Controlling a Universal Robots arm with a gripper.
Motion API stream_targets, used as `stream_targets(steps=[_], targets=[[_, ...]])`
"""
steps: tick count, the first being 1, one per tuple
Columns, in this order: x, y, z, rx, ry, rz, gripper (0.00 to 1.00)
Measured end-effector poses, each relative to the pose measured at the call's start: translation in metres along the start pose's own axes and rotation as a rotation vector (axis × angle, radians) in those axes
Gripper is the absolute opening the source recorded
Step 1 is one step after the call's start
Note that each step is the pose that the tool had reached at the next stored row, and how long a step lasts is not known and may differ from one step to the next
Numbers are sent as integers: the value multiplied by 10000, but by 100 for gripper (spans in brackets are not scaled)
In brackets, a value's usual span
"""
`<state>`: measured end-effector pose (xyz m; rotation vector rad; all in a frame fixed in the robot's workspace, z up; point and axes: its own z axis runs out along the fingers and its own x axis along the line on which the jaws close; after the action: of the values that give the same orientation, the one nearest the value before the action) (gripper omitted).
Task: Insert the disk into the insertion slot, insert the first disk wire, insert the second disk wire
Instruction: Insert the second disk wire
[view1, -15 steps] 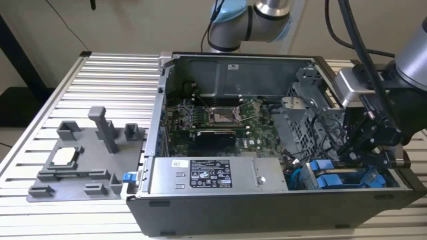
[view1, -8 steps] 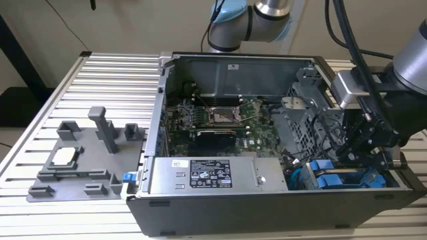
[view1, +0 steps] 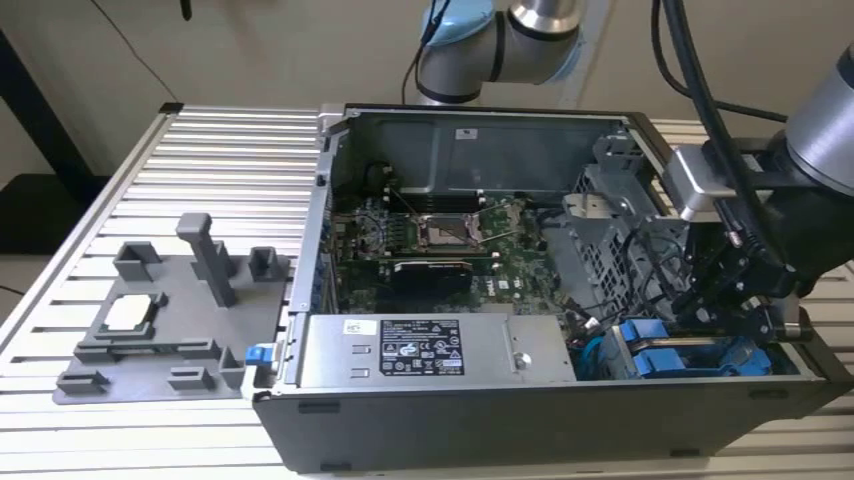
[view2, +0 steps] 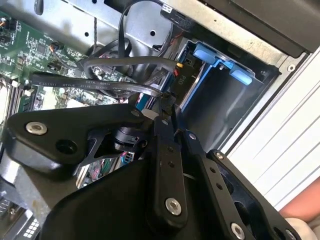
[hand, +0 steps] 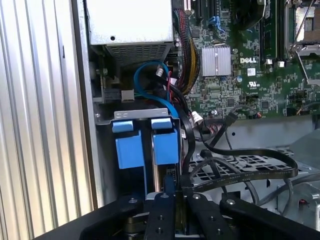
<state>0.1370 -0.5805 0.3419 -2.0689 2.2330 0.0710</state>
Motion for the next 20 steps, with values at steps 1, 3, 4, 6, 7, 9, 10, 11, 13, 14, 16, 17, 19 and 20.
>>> stream_targets(steps=[1,3,4,6,7,9,10,11,13,14,16,17,19,20], targets=[[0,-1,6,0,-3,-1,16],[3,0,26,-1,-11,0,16],[4,0,35,-1,-9,-1,16],[5,0,50,0,-5,-1,16],[6,1,53,0,0,0,16],[6,1,60,0,-5,2,16],[7,1,64,-1,-13,4,17],[7,1,64,-1,-14,4,17],[6,1,52,-6,-20,5,24],[4,0,35,-11,-18,6,24],[0,-1,-4,-16,-20,6,24],[-2,-2,-22,-17,-18,6,24],[-7,-3,-71,-18,-20,7,24],[-11,-5,-104,-18,-20,7,24]])
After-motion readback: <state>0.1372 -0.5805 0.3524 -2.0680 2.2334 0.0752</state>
